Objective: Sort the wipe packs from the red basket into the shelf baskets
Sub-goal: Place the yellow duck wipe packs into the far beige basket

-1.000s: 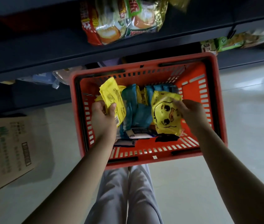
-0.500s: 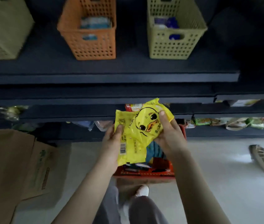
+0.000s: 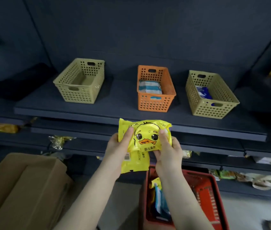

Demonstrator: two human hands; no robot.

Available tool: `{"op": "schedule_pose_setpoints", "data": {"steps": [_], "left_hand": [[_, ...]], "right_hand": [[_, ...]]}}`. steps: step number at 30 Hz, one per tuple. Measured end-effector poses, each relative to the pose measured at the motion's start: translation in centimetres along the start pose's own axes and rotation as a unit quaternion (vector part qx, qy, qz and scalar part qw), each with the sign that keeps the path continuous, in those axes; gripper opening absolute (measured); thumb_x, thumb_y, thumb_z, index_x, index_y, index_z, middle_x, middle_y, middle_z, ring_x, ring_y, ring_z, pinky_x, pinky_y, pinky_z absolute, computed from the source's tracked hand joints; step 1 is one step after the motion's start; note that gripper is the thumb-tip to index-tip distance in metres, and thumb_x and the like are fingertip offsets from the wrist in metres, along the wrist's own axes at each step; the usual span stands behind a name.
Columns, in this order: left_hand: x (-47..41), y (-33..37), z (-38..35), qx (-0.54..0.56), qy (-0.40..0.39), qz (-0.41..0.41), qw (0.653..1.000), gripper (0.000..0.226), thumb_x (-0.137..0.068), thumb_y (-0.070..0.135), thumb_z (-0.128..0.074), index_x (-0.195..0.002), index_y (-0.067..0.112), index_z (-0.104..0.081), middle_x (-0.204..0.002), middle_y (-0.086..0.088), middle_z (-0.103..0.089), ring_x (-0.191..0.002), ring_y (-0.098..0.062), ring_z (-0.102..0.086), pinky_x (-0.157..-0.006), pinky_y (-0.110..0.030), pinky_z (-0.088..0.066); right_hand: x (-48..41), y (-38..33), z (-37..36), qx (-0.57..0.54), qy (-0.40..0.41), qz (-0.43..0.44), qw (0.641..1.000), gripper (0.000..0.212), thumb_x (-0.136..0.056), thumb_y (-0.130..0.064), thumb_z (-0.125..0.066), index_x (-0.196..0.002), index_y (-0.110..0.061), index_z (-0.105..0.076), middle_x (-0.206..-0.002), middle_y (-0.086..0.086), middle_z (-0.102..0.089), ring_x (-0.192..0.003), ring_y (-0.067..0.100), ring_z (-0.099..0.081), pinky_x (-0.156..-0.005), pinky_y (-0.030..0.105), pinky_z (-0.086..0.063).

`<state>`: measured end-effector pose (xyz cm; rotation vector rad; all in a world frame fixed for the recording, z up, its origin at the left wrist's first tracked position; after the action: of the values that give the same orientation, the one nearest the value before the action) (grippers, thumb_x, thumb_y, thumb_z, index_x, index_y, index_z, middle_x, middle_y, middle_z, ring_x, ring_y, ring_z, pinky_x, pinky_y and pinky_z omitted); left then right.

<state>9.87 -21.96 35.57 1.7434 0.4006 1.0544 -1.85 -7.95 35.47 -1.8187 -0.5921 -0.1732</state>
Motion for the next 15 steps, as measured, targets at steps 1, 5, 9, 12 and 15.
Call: {"op": "schedule_pose_setpoints", "data": {"steps": [1,5,9,12,15], "left_hand": [[-0.5,0.8,1.7,-0.001,0.001,-0.01,1.0,0.056,-0.065,0.071,-0.069,-0.102,0.03,-0.064,-0.096,0.003,-0.075,-0.089,-0.024,-0.072,-0.081,-0.052,-0.057],[-2.3,4.7,7.7,0.012,-0.021,-0.054,0.998,0.033,-0.078,0.057,-0.068,-0.101,0.033,-0.066,-0.094,0.005,-0.076,-0.09,-0.021,-0.072,-0.083,-0.051,-0.057],[-3.8,7.8,11.9,-0.001,-0.058,-0.075,0.996,0.031,-0.077,0.057,-0.068,-0.1,0.036,-0.067,-0.097,0.006,-0.076,-0.093,-0.02,-0.071,-0.085,-0.052,-0.056],[-4.5,10.0,13.9,-0.03,-0.065,-0.109,0.991,0.031,-0.081,0.056,-0.065,-0.105,0.037,-0.064,-0.099,0.011,-0.074,-0.094,-0.014,-0.07,-0.086,-0.044,-0.056],[-5.1,12.0,14.8,-0.041,-0.063,-0.145,0.987,0.023,-0.086,0.052,-0.062,-0.105,0.038,-0.061,-0.101,0.017,-0.07,-0.094,-0.004,-0.065,-0.078,-0.028,-0.051]], "right_hand": [[0.7,0.4,-1.8,-0.004,-0.012,0.003,1.0,0.019,-0.088,-0.03,-0.068,-0.093,-0.012,-0.065,-0.092,0.007,-0.069,-0.085,0.021,-0.066,-0.078,0.035,-0.057],[2.8,0.8,-8.3,-0.001,-0.095,0.029,0.995,0.031,-0.094,-0.03,-0.059,-0.105,-0.002,-0.067,-0.105,0.014,-0.073,-0.1,0.027,-0.069,-0.09,0.041,-0.054],[3.7,1.2,-12.9,0.0,-0.193,0.006,0.981,0.038,-0.099,-0.032,-0.046,-0.118,-0.003,-0.062,-0.116,0.014,-0.07,-0.111,0.026,-0.065,-0.09,0.036,-0.054],[3.1,-0.1,-15.2,0.101,-0.2,0.021,0.974,0.039,-0.098,-0.037,-0.049,-0.12,-0.007,-0.061,-0.115,0.014,-0.07,-0.109,0.029,-0.066,-0.087,0.041,-0.055],[2.0,-1.6,-18.1,0.243,-0.134,0.07,0.958,0.079,-0.072,-0.076,-0.059,-0.107,-0.006,-0.064,-0.102,0.014,-0.071,-0.096,0.027,-0.068,-0.089,0.056,-0.053]]}}
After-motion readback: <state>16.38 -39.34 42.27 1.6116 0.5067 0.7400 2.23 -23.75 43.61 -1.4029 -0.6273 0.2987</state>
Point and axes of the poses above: each hand's wrist, its own x-axis away from the middle knuckle, its own z-axis out of the back of the hand, y = z × x, the point moved 10 cm from there along -x, towards the middle knuckle
